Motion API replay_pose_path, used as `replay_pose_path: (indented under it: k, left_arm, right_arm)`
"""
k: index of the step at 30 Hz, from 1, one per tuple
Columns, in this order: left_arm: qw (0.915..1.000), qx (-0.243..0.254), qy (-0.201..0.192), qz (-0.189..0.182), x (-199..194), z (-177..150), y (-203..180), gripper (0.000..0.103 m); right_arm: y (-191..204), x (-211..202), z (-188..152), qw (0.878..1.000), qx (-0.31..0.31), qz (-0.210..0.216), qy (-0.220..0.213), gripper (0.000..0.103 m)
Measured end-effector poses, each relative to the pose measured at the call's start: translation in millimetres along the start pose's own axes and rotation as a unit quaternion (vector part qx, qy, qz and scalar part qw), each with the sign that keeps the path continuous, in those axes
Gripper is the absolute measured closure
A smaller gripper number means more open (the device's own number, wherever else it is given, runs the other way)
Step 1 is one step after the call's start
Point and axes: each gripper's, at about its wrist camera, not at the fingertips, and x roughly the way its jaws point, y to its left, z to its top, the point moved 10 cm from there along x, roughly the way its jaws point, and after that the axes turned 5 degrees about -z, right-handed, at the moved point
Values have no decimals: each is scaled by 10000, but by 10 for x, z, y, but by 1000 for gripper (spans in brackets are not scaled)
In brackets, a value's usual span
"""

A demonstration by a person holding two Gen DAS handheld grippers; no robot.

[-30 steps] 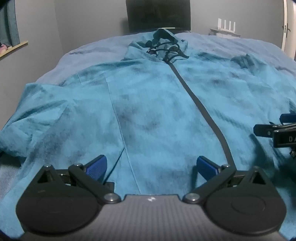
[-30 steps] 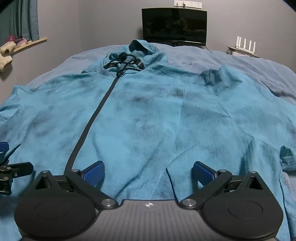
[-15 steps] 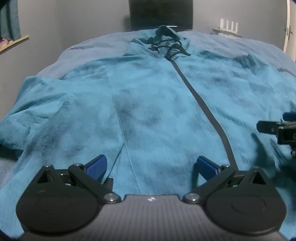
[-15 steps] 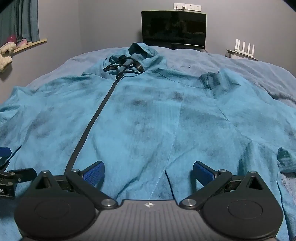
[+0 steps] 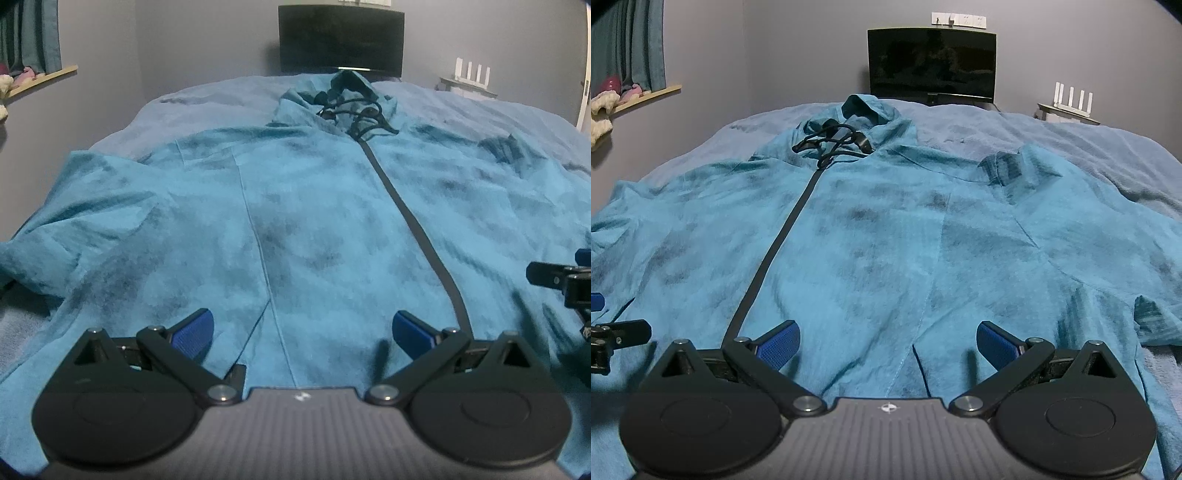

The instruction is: Fold large clothes

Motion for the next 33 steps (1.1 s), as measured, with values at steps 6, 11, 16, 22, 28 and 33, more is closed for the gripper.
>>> replay_pose_path:
  k: [6,11,16,22,28,33]
  left_arm:
    - [10000,-51,-34,0,-11,14,19,0]
    - [10000,-66,-65,-15,-13,23,19,0]
    - [9999,-72,-75,-22,-16,26,24,0]
    - [9997,-180,-152,44,-62,50,70,0]
    - [9993,-260,-141,-217,-103,66,65,0]
    - [9992,-93,-293,-251,-166,103,18,0]
  right_arm:
    - [6,1,0,10000,12,8,14,0]
    - [6,2,5,10000,10,39,30,0]
    - [-9,-12,5,10000,48,43,-1,0]
    - [-52,-72,37,9997,184,61,-118,0]
    - [-113,-143,92,9992,303,102,-260,0]
    - [-165,-219,137,9987,360,141,-342,0]
